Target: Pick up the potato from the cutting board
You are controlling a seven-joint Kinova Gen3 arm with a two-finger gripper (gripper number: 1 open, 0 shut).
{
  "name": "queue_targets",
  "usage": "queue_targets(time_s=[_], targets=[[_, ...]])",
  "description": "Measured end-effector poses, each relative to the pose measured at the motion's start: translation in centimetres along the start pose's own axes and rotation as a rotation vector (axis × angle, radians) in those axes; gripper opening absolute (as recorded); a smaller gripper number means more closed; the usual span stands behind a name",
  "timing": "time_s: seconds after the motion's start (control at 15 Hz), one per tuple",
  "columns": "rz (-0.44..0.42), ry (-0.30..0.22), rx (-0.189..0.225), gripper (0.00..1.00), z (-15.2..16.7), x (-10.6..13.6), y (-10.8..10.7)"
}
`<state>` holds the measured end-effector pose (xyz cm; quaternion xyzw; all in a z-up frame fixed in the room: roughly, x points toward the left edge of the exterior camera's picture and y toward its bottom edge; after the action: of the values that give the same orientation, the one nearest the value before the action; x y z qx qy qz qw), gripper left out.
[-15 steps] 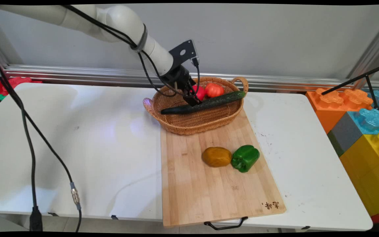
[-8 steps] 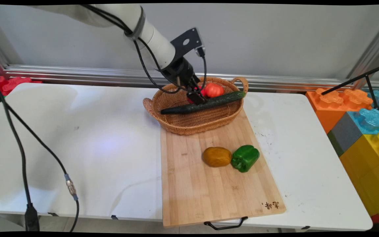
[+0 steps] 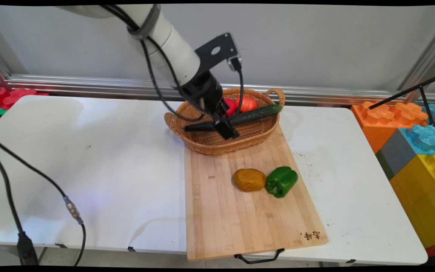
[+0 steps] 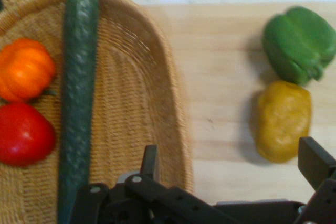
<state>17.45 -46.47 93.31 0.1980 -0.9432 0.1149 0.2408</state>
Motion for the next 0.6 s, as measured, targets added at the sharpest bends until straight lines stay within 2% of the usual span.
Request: queue_targets(time_s=[0.27,0.6], targets=[[0.004,-0.049,-0.033,1.0,0.3,-1.7,2.6],[0.012,-0.065,-0.069,1.0,3.3,-3.8,4.6]])
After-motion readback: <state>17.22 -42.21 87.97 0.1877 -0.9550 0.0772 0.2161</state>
